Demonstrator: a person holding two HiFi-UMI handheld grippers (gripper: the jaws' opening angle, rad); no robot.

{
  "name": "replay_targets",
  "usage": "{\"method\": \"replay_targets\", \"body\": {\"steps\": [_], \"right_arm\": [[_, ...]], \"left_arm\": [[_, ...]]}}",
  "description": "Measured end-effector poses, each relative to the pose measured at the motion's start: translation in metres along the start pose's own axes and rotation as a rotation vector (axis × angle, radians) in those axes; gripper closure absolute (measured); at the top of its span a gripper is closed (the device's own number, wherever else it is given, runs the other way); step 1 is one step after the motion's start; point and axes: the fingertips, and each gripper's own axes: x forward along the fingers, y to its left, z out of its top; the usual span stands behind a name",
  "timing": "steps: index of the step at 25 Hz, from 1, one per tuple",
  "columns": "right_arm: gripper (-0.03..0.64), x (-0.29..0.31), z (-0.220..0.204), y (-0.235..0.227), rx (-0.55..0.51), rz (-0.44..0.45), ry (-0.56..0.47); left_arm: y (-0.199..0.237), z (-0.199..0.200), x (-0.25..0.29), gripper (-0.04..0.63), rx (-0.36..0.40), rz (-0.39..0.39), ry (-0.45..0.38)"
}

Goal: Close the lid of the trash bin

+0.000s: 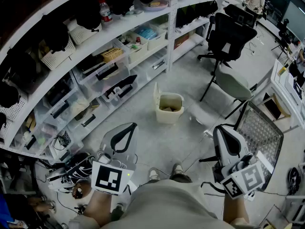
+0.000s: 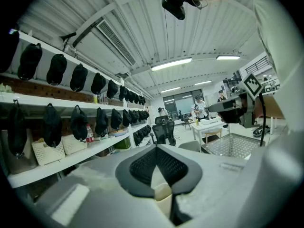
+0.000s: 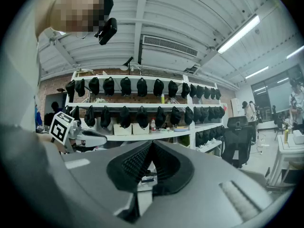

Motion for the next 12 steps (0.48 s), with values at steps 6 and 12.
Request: {"method": "replay_targets", "body": {"steps": [6, 12], "right_arm": [[0.614, 0.007, -0.007, 0.007, 0.025, -0.007, 0.012], [0.614, 0.016, -0.010, 0.015, 0.023, -0.011, 0.013]], "left_arm": [[0.010, -0.004, -0.005, 0.594, 0.001, -0.005, -0.004], [0.021, -0.007, -0.009, 0.594, -0.003, -0.014, -0.011]]}}
